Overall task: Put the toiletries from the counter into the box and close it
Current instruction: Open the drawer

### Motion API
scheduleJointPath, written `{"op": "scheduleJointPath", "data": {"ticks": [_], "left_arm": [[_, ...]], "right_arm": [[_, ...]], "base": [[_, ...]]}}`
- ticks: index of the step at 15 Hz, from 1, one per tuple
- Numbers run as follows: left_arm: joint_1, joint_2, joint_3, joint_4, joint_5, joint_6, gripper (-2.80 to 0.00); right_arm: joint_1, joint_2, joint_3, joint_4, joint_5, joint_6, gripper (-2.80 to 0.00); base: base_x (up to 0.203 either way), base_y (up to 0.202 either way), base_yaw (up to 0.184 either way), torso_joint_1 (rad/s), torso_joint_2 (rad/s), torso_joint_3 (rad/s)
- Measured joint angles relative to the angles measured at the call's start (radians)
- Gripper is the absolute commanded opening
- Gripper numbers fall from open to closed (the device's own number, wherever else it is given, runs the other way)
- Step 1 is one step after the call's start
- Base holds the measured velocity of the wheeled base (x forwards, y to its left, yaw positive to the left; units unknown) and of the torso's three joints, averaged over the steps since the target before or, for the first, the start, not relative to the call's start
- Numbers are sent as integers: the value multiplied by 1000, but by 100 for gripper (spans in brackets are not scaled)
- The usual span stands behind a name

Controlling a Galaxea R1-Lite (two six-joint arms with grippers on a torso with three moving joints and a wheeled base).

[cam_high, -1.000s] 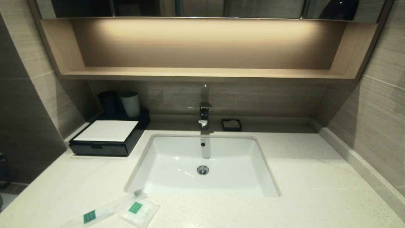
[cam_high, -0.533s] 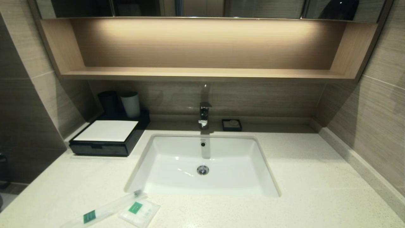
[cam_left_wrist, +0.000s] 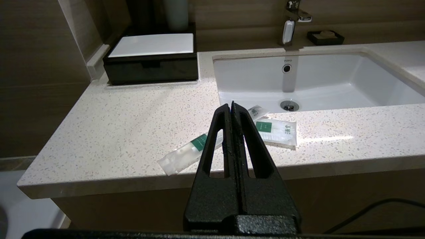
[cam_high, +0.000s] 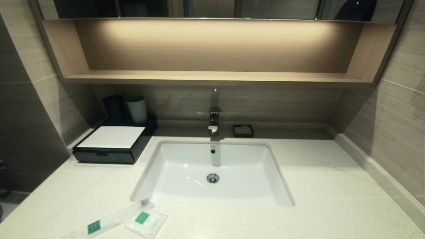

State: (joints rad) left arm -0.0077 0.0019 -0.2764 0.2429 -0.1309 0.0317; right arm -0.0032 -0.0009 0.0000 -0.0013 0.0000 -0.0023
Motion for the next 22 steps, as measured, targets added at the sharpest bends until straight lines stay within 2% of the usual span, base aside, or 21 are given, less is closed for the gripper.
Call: {"op": "scheduleJointPath", "data": {"ticks": [4, 12, 18, 22], "left_arm": [[0, 72, -99, -4, 3, -4, -280], [0, 523, -290, -129, 17, -10, -280], [1, 863, -433, -206, 72, -14, -280], [1, 1068, -510, -269, 146, -17, -280]], "right_arm": [[0, 0, 0, 0, 0, -1, -280], [0, 0, 0, 0, 0, -1, -280], [0, 0, 0, 0, 0, -1, -280], [0, 0, 0, 0, 0, 0, -280]], "base": [[0, 0, 0, 0, 0, 0], [0, 0, 0, 0, 0, 0], [0, 0, 0, 0, 0, 0], [0, 0, 0, 0, 0, 0]]}}
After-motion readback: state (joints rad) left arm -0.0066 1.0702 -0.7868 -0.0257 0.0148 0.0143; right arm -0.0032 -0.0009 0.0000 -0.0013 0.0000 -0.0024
